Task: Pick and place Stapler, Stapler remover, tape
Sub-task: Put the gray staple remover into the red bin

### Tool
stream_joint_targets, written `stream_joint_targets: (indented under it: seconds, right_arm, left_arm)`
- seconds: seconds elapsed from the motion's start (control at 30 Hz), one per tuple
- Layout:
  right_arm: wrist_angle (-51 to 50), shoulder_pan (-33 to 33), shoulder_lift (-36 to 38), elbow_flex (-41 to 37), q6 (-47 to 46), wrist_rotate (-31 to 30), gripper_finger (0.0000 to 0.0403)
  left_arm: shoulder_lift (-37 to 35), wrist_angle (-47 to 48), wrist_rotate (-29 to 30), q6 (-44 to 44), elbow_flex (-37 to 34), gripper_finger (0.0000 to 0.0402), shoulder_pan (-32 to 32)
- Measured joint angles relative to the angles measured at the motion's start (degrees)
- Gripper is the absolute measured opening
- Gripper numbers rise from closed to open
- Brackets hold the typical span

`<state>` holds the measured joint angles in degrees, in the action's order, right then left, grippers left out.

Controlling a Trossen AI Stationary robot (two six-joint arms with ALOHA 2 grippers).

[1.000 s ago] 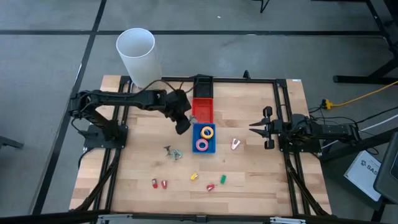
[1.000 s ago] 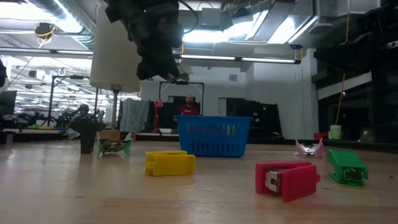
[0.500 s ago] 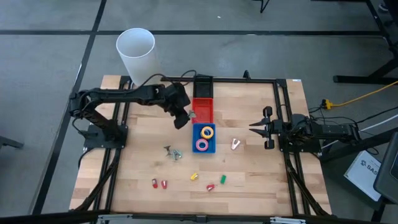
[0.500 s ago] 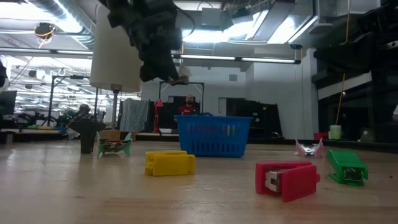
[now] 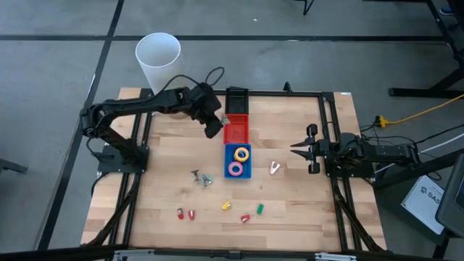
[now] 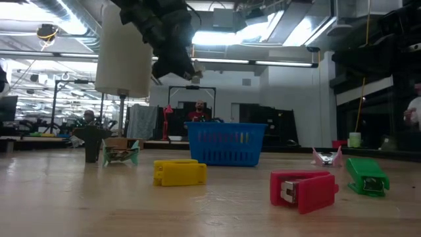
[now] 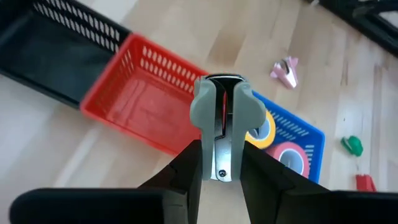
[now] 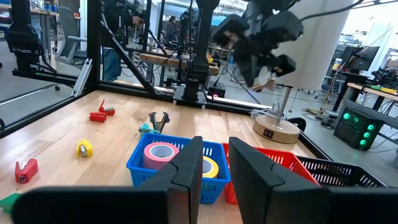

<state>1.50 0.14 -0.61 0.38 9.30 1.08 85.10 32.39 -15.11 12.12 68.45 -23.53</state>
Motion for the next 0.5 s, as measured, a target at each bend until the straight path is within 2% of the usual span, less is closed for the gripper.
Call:
stream_joint_targets:
  seconds: [0.3, 0.5]
  right_arm:
    - [0.0, -0.01, 0.0, -0.01, 0.0, 0.0, 0.0081]
    - [-0.01, 0.0, 0.0, 0.0, 0.0, 0.0, 0.0081]
  left_arm:
    - [0.24, 0.86, 0.45, -4.0, 2.88, 0.0082, -1.38]
    - [6.23, 3.23, 0.26, -5.52, 8.12, 0.0081, -0.6]
